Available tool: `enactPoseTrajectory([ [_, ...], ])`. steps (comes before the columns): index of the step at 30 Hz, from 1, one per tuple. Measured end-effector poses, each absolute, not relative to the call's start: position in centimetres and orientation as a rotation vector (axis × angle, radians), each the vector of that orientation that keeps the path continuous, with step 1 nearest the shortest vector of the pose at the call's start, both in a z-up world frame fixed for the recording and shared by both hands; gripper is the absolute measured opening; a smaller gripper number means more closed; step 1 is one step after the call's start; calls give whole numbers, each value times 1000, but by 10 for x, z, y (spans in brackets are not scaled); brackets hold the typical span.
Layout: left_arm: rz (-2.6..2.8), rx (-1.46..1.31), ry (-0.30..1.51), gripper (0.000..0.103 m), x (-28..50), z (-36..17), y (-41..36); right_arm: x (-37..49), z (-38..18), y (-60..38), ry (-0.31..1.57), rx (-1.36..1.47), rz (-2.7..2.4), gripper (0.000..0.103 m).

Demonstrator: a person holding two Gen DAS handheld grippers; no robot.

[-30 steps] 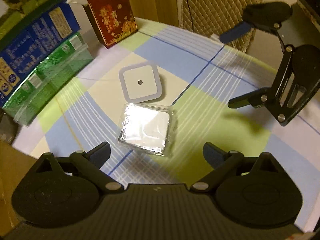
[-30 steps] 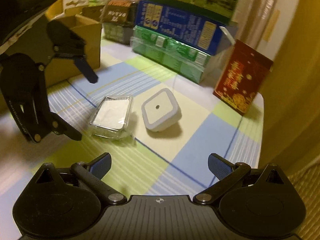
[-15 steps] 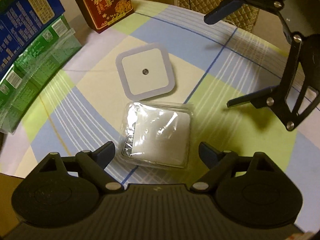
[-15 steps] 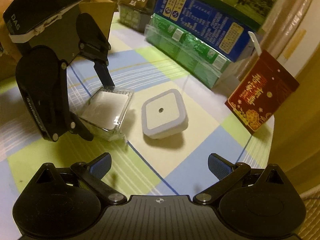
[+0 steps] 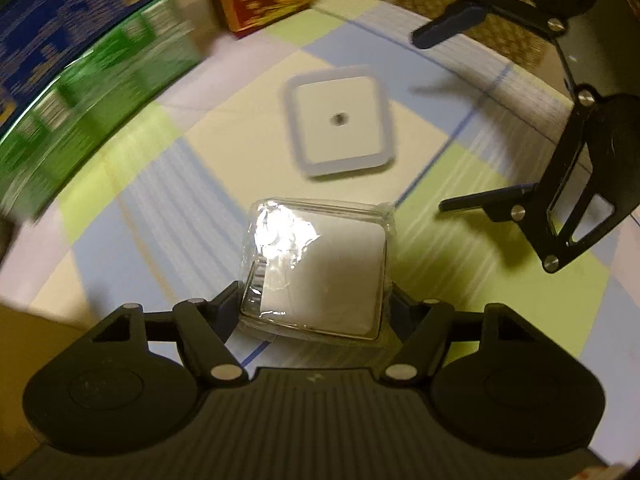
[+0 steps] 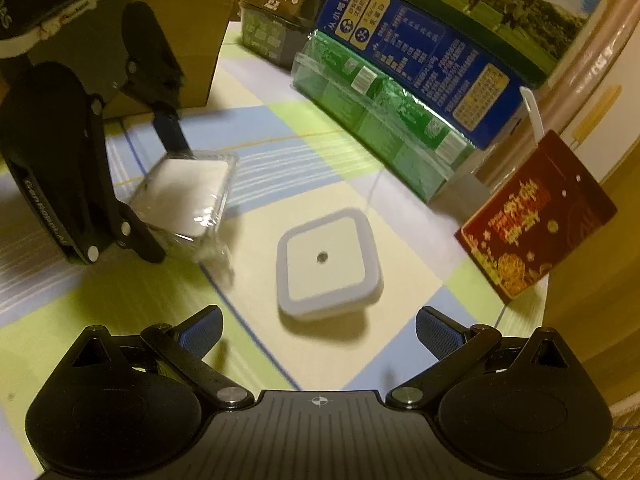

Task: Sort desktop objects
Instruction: 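Grasp the wrapped white pad with the left tool while the right grasps the night-light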

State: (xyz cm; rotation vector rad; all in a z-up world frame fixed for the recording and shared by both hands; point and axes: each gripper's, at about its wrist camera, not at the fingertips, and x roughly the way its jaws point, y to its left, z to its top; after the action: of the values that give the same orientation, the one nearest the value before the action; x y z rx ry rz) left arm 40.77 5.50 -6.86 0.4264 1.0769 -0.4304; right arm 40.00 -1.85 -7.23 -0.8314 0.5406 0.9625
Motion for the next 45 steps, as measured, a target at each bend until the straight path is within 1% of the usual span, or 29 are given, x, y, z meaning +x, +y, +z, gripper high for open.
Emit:
enactPoseTrajectory([
  [5, -338, 376, 1074, 69, 407, -64, 70, 405, -78, -1, 525, -835, 929, 100],
  [6, -330, 370, 1075, 69, 408, -64, 73, 407, -79, 3, 530, -836, 928, 98],
  [7, -323, 363, 1075, 69, 408, -63, 74, 407, -81, 6, 530, -845, 927, 96],
  [8, -320, 357, 1074, 69, 409, -63, 76, 407, -83, 8, 529, -858, 925, 88],
  [9, -316, 352, 1074, 69, 409, -62, 77, 408, -86, 12, 531, -871, 919, 84],
  [13, -315, 344, 1069, 69, 409, -63, 79, 411, -93, 19, 523, -904, 897, 79],
  [14, -315, 343, 1068, 69, 409, -63, 79, 411, -95, 20, 521, -907, 891, 75],
  [15, -312, 342, 1067, 69, 409, -64, 79, 412, -96, 21, 521, -908, 884, 68],
  [16, -311, 340, 1066, 69, 410, -65, 79, 412, -96, 21, 523, -911, 880, 64],
  [22, -304, 333, 1066, 69, 409, -67, 78, 411, -96, 13, 577, -834, 834, 63],
  [30, -315, 364, 1066, 69, 389, -61, 67, 382, -76, -24, 729, -532, 779, 63],
  [38, -333, 353, 1061, 69, 336, -44, 48, 333, -52, -57, 825, -357, 743, 63],
  [45, -317, 279, 1032, 69, 272, -29, 39, 272, -39, -81, 848, -270, 725, 63],
])
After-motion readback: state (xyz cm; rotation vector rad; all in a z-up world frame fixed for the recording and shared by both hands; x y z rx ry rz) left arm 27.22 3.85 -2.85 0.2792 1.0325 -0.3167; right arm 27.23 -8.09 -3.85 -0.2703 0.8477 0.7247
